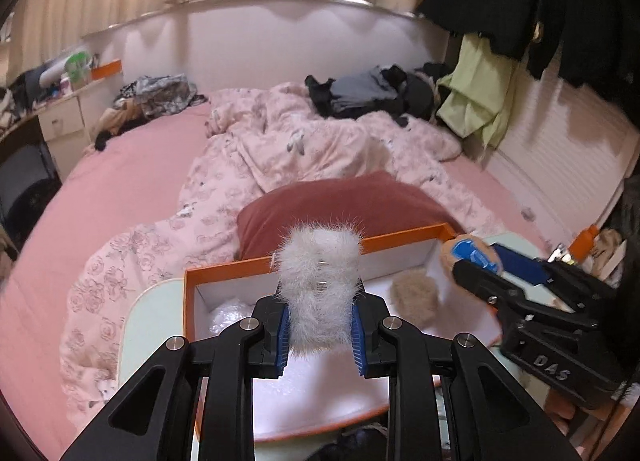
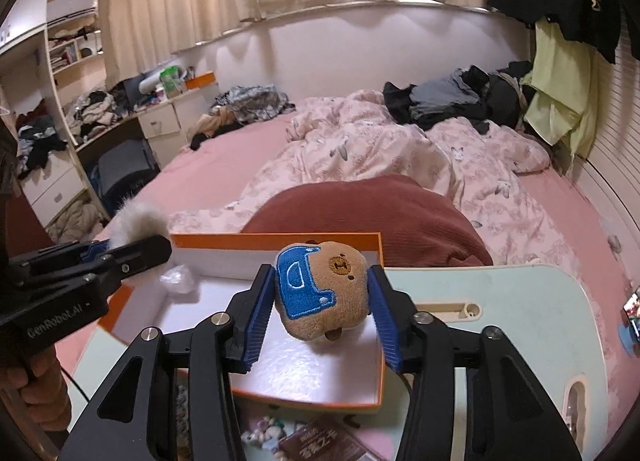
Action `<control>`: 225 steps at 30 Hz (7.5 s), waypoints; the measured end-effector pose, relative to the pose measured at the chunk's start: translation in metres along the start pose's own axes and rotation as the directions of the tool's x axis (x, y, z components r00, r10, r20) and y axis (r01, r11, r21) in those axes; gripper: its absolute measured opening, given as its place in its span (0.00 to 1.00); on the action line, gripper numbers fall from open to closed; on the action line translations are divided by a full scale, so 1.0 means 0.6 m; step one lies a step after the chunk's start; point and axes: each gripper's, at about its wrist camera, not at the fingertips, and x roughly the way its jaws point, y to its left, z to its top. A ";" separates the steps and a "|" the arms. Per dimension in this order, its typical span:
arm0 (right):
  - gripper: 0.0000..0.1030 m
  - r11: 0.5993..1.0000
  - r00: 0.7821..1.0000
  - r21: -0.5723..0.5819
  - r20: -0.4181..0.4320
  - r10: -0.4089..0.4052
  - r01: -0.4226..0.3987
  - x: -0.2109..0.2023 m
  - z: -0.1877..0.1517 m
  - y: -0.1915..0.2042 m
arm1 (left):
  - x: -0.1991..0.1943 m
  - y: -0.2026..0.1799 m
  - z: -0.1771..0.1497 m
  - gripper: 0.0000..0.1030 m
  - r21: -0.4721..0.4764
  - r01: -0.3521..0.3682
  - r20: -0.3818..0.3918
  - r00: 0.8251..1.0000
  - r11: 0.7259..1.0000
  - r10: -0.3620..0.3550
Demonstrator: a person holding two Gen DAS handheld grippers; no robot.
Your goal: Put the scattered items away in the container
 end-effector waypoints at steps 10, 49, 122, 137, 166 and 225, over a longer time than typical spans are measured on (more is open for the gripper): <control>0.61 0.998 1.000 0.065 0.008 0.000 -0.001 -0.005 -0.013 -0.018 | -0.035 0.008 -0.021 0.77 0.002 -0.040 0.044 0.998 0.999 0.040; 1.00 0.984 0.976 -0.093 -0.145 -0.161 0.149 -0.111 -0.269 0.033 | -0.102 -0.046 -0.310 1.00 -0.005 -0.077 -0.116 0.990 0.997 0.076; 0.75 0.995 0.991 -0.001 -0.085 0.101 -0.102 -0.096 -0.174 0.127 | -0.140 0.026 -0.285 0.29 -0.118 0.059 0.024 0.998 0.991 -0.057; 0.61 0.988 0.982 0.109 -0.145 0.121 -0.106 -0.085 -0.205 0.058 | -0.136 0.027 -0.289 0.29 -0.130 0.062 0.016 0.998 0.990 -0.061; 0.61 0.969 0.978 0.130 0.034 0.207 -0.210 -0.143 -0.176 0.026 | -0.155 0.015 -0.234 0.29 -0.086 0.086 0.081 0.994 0.993 -0.079; 0.72 0.999 0.993 0.001 -0.108 -0.053 0.053 -0.126 -0.165 0.034 | -0.144 -0.015 -0.207 0.91 -0.036 0.030 0.020 0.999 0.999 -0.029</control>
